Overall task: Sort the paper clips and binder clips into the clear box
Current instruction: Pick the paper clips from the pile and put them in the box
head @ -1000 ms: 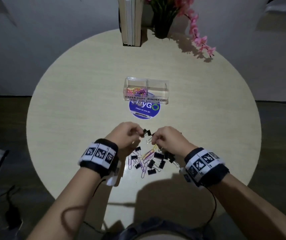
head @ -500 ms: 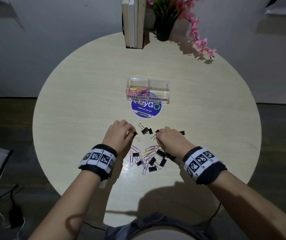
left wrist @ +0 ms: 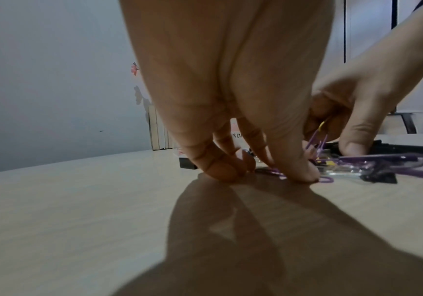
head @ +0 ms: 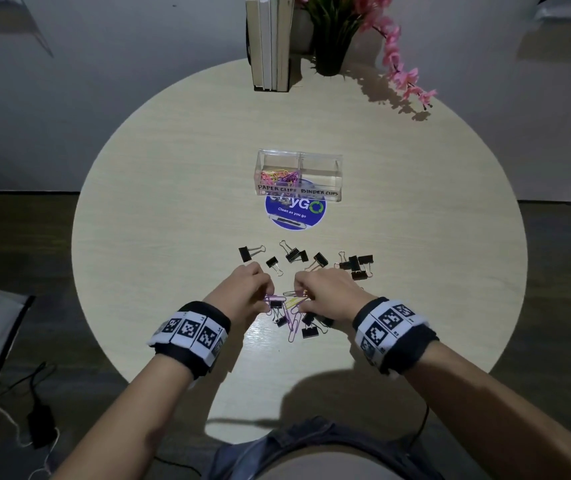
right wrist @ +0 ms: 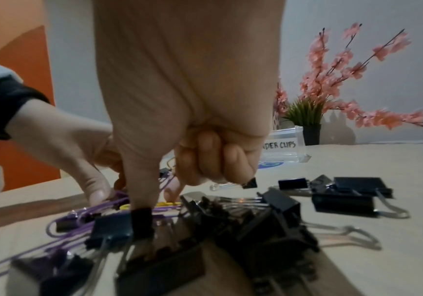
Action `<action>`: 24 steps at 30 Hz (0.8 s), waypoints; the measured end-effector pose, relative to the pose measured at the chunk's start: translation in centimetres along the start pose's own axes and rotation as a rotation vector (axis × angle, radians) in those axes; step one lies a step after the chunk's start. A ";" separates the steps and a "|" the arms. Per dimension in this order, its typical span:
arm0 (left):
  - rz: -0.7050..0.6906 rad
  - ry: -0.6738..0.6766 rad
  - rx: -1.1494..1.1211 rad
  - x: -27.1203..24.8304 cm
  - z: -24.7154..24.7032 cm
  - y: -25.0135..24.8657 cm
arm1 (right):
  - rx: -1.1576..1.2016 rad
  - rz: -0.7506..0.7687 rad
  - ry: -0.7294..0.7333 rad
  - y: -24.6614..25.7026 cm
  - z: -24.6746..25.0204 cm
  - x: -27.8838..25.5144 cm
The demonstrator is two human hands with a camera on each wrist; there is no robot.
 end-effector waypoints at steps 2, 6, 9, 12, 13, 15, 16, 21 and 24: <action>-0.008 0.013 0.015 0.4 -0.1 0.0 | -0.025 0.003 0.035 0.3 -0.4 0.6; -0.023 0.019 0.096 0.8 -0.4 0.7 | -0.165 0.067 0.101 1.1 -1.0 1.3; 0.001 0.032 0.162 0.1 -0.9 0.7 | -0.200 0.128 0.141 1.2 -1.1 1.0; 0.017 -0.031 0.171 -1.0 -0.9 0.2 | -0.021 0.086 0.178 0.5 1.1 1.2; 0.020 -0.074 0.170 -1.4 -0.8 0.1 | 0.054 0.057 0.158 0.2 2.5 1.7; 0.038 -0.156 0.178 -2.0 -0.7 -0.1 | 0.146 0.017 0.061 -0.3 6.3 3.5; 0.053 -0.188 0.186 -2.2 -0.6 -0.2 | 0.167 0.005 0.005 -0.4 8.2 4.7; 0.182 -0.179 0.090 -1.6 0.6 0.4 | 0.209 -0.153 -0.246 -1.1 15.7 10.9; 0.240 -0.269 -0.094 -0.8 3.6 0.8 | 0.224 -0.223 -0.262 -1.9 16.4 13.0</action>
Point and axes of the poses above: each hand's wrist, its own x-axis towards the middle knuckle, its own z-axis out of the back of the hand, y = z × x, the point moved 8 cm from there along x, towards the middle knuckle
